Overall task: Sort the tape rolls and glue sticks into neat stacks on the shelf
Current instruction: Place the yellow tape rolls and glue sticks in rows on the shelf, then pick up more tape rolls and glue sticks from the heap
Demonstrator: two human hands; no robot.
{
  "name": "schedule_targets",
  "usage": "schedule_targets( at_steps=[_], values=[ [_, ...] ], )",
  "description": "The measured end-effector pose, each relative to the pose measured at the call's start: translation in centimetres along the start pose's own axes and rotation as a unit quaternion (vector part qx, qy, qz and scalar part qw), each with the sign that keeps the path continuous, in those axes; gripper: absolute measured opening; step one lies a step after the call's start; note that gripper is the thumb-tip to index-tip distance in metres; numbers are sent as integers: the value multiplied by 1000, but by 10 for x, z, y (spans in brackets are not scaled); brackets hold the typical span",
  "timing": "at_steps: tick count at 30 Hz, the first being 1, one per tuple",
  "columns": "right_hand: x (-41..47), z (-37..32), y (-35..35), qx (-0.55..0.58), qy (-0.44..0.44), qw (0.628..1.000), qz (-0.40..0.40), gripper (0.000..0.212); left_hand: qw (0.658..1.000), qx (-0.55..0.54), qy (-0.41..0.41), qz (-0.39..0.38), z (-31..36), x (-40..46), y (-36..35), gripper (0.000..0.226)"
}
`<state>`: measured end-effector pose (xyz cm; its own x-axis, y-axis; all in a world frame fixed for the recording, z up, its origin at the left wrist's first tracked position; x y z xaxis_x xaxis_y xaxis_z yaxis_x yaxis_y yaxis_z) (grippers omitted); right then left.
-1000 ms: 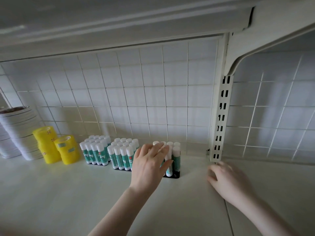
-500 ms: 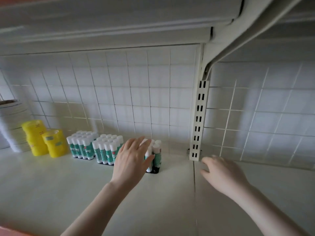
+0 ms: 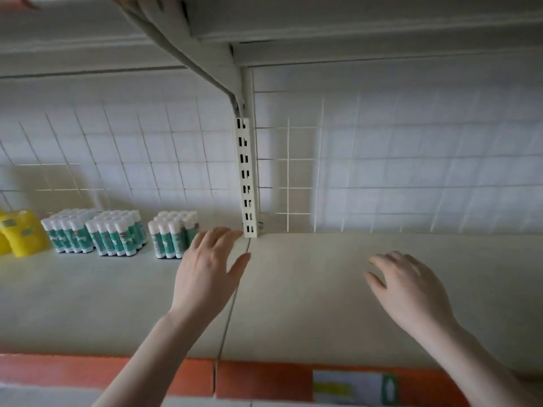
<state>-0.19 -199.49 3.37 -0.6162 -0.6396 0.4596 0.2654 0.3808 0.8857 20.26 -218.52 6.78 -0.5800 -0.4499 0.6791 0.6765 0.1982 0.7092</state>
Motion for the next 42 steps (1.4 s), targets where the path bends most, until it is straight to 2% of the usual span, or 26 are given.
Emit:
schedule_targets(
  at_steps=[2, 6, 11, 16, 20, 24, 30, 37, 42],
  values=[
    [-22, 30, 10, 3, -20, 999, 29, 14, 1000, -19, -2, 3, 25, -11, -4, 46],
    [-52, 89, 26, -12, -36, 998, 50, 13, 998, -54, 25, -3, 68, -35, -14, 33],
    [-77, 172, 50, -28, -85, 995, 48, 12, 996, -78, 15, -34, 139, -43, -23, 37],
    [-87, 257, 72, -39, -104, 990, 86, 11, 995, -90, -2, -39, 221, -32, -42, 32],
    [-92, 336, 78, -40, -104, 988, 110, 10, 994, -104, -6, -43, 298, -20, -81, 32],
    [-84, 425, 88, -1, -77, 983, 169, 13, 992, -120, 1, -42, 393, -3, -129, 32],
    [-71, 535, 94, 20, -54, 981, 184, 18, 987, -146, -3, -69, 509, 23, -186, 34],
    [-58, 594, 89, 29, -42, 984, 173, 16, 977, -161, -54, -128, 585, 49, -233, 38],
    [-50, 608, 69, 41, -43, 991, 121, 17, 962, -169, -104, -189, 626, 61, -265, 38]
  ],
)
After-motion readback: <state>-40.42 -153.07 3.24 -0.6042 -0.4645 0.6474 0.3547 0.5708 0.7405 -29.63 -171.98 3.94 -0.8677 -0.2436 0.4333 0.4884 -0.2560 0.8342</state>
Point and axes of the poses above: each hand's wrist, its own x-axis towards the middle knuckle, its own y-axis out of the back of the hand, z = x × y, the point moved 8 cm from there along x, towards the middle knuckle, and after that the axes turned 1 degree about -y, right-handed, at the moved point
